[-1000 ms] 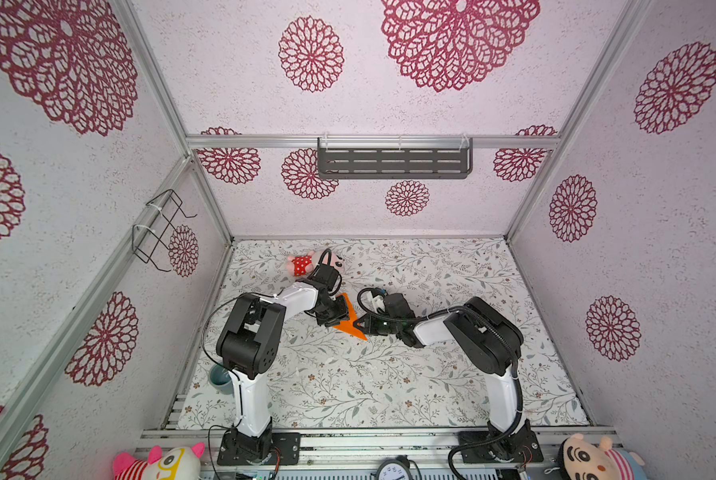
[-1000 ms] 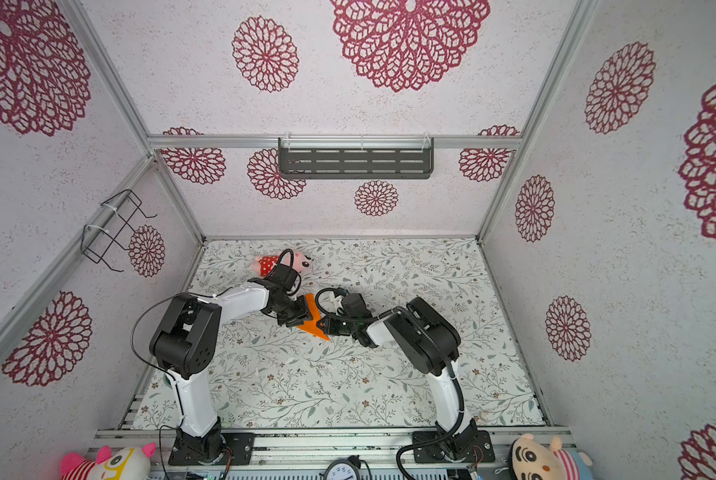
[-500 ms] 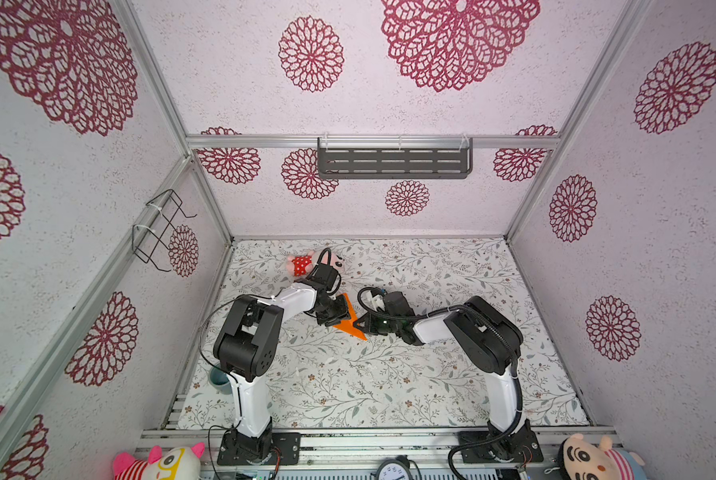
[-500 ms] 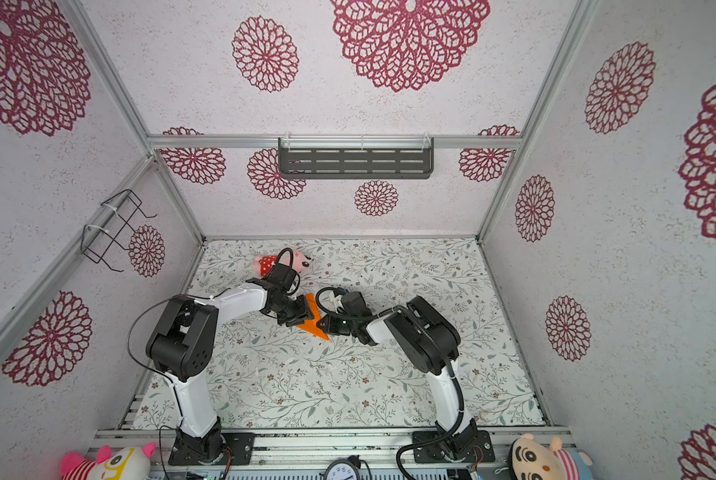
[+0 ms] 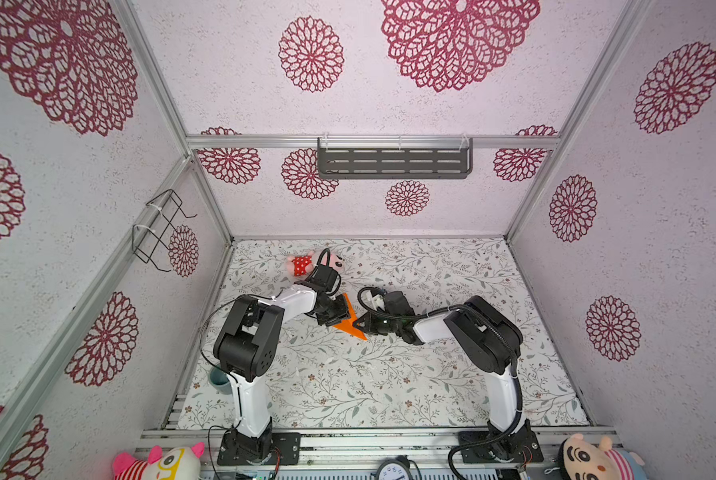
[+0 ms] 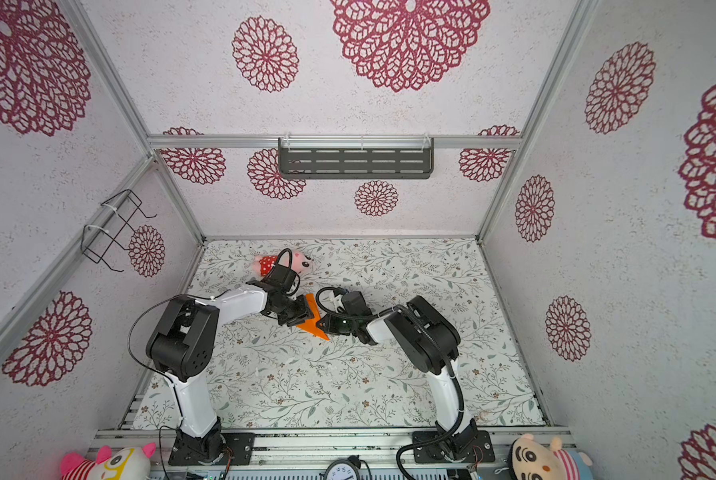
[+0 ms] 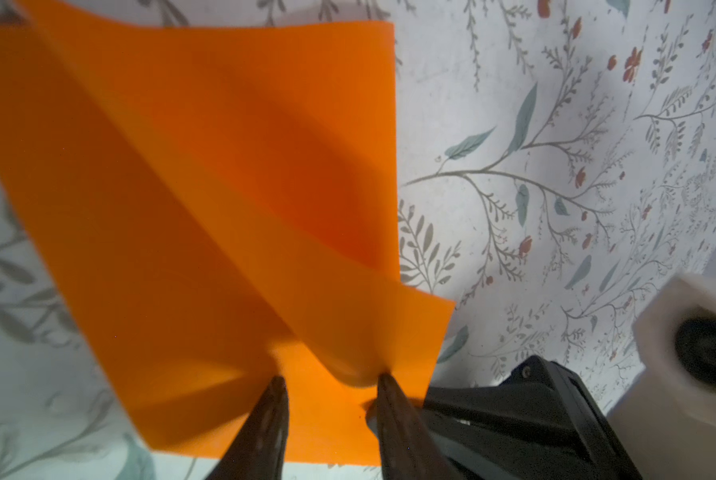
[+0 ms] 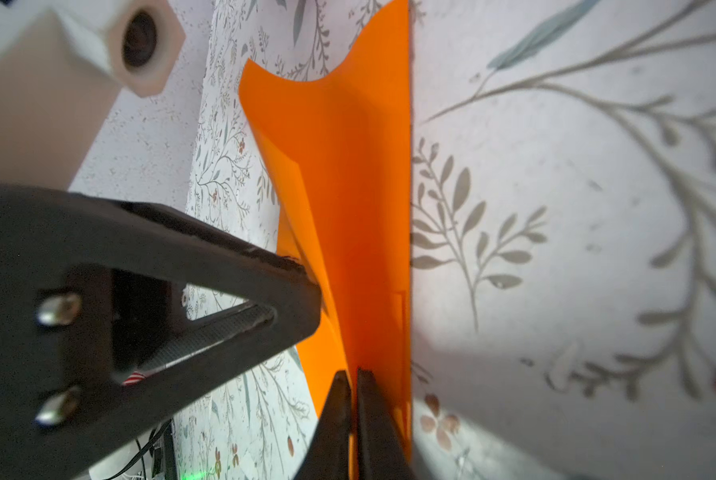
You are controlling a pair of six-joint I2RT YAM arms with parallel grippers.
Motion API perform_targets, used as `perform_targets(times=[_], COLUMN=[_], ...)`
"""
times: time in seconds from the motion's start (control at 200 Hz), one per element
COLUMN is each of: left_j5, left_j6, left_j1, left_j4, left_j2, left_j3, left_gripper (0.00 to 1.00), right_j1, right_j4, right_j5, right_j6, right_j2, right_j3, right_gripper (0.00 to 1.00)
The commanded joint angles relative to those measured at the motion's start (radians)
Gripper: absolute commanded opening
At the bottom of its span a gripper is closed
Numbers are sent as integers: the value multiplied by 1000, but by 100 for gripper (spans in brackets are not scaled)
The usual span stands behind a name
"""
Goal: Fold a paper plane with a square sheet of paper (pick it up from the middle)
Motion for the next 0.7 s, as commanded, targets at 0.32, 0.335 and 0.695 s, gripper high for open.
perform_targets(times=[0.32, 0.335, 0.695], left_j5=[-150, -150, -67], left_j6=[-17, -17, 5], left_j1=[-5, -5, -3], left_j4=[-141, -141, -66], left_j2=[102, 101, 43], left_j3=[57, 56, 50], left_gripper=[29, 29, 29], right_j1=[-8, -8, -8], right_j4=[-76, -79, -166], right_j5=[2, 1, -23], right_j6=[-8, -13, -109], right_j2=[2, 2, 22], right_j3=[19, 20, 81], right_gripper=[17, 17, 12])
